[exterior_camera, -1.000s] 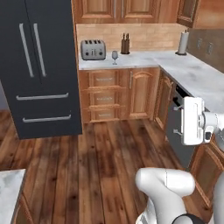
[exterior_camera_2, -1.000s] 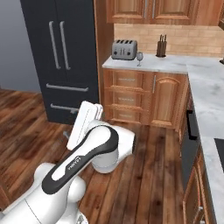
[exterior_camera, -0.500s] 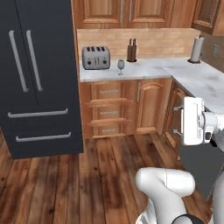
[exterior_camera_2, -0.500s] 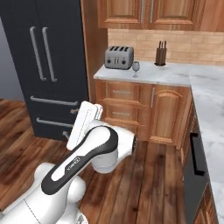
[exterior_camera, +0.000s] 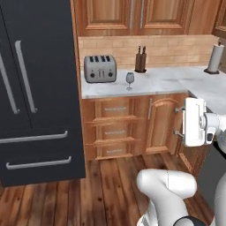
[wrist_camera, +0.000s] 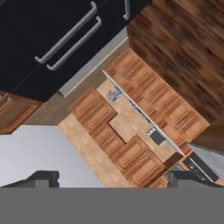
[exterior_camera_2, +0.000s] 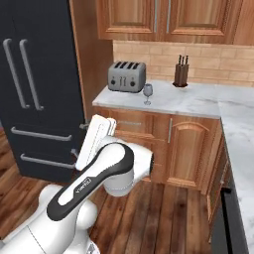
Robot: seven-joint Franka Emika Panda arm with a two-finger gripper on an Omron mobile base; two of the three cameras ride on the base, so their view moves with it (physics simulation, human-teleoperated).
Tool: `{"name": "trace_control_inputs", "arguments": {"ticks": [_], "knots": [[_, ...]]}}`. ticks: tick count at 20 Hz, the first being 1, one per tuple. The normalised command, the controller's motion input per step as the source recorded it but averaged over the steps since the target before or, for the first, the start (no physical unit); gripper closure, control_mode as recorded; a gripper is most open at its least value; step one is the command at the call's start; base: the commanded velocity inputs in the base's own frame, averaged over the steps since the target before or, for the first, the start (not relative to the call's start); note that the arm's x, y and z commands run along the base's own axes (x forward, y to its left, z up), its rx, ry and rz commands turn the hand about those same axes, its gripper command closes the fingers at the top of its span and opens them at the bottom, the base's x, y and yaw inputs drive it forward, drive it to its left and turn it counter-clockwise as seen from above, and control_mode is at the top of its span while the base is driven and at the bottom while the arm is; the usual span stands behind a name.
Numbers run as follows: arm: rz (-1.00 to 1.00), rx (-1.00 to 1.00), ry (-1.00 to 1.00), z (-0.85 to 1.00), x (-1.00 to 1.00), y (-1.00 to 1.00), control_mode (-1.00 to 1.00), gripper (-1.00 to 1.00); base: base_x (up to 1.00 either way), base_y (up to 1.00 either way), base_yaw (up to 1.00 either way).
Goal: Retrieve the wine glasses from the counter and place one next to each plate.
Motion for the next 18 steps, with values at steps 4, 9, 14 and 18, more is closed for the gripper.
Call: {"name": "trace_control_inputs", "arguments": {"ticks": [4, 9, 14, 18], "knots": [[0.0, 0.0, 0.0, 0.0, 0.0, 0.0, 1.0, -1.0, 1.0, 0.09, 0.0], [0.0, 0.0, 0.0, 0.0, 0.0, 0.0, 1.0, -1.0, 1.0, 0.0, 0.0], [0.0, 0.0, 0.0, 0.0, 0.0, 0.0, 1.0, -1.0, 1.0, 0.0, 0.0], [0.0, 0.0, 0.0, 0.0, 0.0, 0.0, 1.0, -1.0, 1.0, 0.0, 0.0]]}}
